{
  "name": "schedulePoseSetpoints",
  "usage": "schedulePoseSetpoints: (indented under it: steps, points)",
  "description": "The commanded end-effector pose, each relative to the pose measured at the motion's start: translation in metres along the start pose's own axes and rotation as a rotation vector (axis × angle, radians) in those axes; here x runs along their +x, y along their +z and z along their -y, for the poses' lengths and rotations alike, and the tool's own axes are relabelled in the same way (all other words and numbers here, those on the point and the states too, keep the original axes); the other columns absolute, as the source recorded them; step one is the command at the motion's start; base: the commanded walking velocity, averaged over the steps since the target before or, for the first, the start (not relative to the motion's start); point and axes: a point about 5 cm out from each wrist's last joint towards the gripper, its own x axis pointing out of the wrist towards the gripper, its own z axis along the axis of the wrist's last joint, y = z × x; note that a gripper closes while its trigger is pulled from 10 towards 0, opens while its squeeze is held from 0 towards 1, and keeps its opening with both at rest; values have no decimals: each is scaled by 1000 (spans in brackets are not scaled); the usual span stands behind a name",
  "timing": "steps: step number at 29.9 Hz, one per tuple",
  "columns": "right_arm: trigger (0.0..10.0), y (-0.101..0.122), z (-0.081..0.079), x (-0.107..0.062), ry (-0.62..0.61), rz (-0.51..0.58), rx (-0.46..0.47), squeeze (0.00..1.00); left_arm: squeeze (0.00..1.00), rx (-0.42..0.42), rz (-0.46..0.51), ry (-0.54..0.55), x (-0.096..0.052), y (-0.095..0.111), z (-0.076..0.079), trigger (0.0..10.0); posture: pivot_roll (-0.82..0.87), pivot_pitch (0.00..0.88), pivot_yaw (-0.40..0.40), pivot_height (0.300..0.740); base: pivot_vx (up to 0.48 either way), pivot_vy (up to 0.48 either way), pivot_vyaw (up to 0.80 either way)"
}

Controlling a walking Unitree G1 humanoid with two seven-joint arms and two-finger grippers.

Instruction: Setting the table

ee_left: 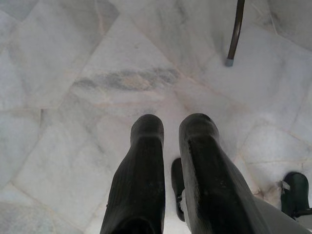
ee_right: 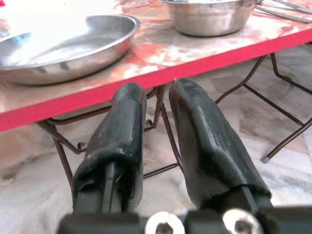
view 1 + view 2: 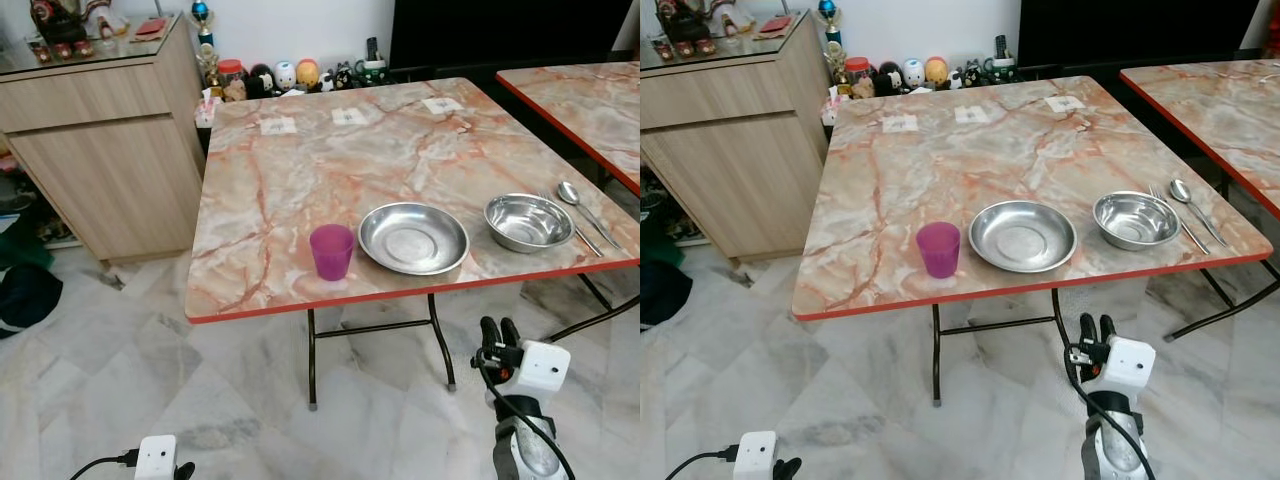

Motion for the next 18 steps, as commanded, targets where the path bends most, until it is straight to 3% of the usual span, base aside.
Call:
schedulePoseSetpoints:
  steps: [1, 7, 8, 13, 14, 18]
  points:
    - [10000, 9, -5, 2, 2, 37, 11, 0, 0, 14, -3, -1, 0, 0, 2, 10000, -89, 0, 44, 740, 0, 0, 0]
    - [10000, 31, -14, 8, 16, 112, 75, 0, 0, 20, -22, -14, 1, -2, 4, 10000, -100, 0, 43, 740, 0, 0, 0]
    - [10000, 33, -17, 8, 18, 115, 101, 1000, 0, 23, -28, -18, 1, -2, 5, 10000, -100, 0, 43, 740, 0, 0, 0]
    - [10000, 31, -22, 7, 16, 91, 93, 984, 0, 21, -32, -13, 1, -4, 6, 10000, -93, 0, 37, 740, 0, 0, 0]
    - [10000, 31, -23, 6, 24, 83, 87, 0, 0, 22, -35, -12, 1, -4, 5, 10000, -93, 0, 35, 740, 0, 0, 0]
    - [10000, 33, -24, 7, 36, 77, 98, 0, 0, 26, -59, -8, -1, -8, 2, 10000, -94, 0, 31, 740, 70, 0, 0]
